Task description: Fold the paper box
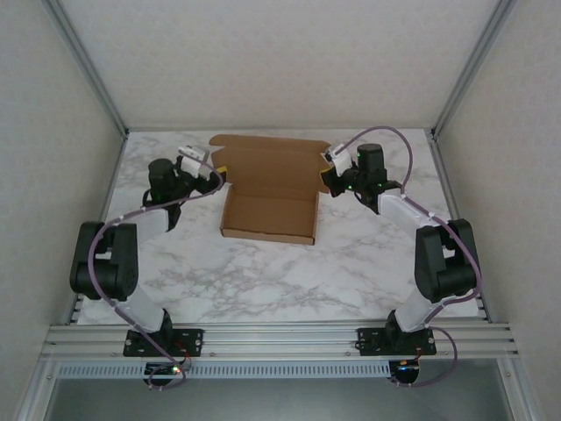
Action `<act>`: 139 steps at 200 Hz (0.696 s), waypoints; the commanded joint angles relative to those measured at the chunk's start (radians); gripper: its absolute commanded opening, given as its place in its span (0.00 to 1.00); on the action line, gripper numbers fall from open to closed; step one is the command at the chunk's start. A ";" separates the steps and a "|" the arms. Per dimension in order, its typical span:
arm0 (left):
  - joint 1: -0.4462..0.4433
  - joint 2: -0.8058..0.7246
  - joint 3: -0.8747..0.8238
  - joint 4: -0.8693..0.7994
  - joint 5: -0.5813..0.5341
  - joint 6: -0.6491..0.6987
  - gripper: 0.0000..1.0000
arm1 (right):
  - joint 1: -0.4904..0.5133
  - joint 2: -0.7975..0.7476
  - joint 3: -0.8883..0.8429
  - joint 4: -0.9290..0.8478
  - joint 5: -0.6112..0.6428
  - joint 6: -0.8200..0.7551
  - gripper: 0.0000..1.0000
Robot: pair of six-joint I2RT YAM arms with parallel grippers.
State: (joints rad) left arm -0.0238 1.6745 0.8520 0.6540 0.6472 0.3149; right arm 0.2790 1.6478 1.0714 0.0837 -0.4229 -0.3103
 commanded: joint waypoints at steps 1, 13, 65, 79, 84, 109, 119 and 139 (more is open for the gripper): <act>-0.008 0.054 0.074 -0.110 0.119 0.171 0.82 | 0.000 -0.012 -0.022 0.023 -0.031 -0.004 0.00; -0.007 0.078 0.104 -0.116 0.090 0.194 0.80 | -0.001 -0.011 -0.021 0.021 -0.037 -0.009 0.00; 0.002 0.160 0.240 -0.155 0.146 0.237 0.73 | 0.001 -0.016 -0.025 0.009 -0.055 -0.035 0.00; -0.001 0.172 0.266 -0.207 0.169 0.270 0.66 | 0.001 -0.016 -0.022 0.001 -0.044 -0.037 0.00; -0.001 0.174 0.269 -0.218 0.178 0.274 0.61 | 0.001 -0.016 -0.020 -0.001 -0.039 -0.036 0.00; -0.004 0.156 0.239 -0.223 0.191 0.277 0.35 | 0.003 -0.017 -0.004 -0.013 0.017 -0.009 0.00; -0.007 0.138 0.218 -0.221 0.187 0.274 0.26 | 0.006 -0.017 -0.001 -0.012 0.040 0.008 0.00; -0.014 0.099 0.168 -0.192 0.181 0.241 0.14 | 0.030 -0.017 0.001 0.004 0.121 0.031 0.00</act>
State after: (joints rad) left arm -0.0261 1.8210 1.0779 0.4744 0.8055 0.5694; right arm 0.2855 1.6474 1.0592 0.0868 -0.4057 -0.3050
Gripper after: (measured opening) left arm 0.195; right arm 0.059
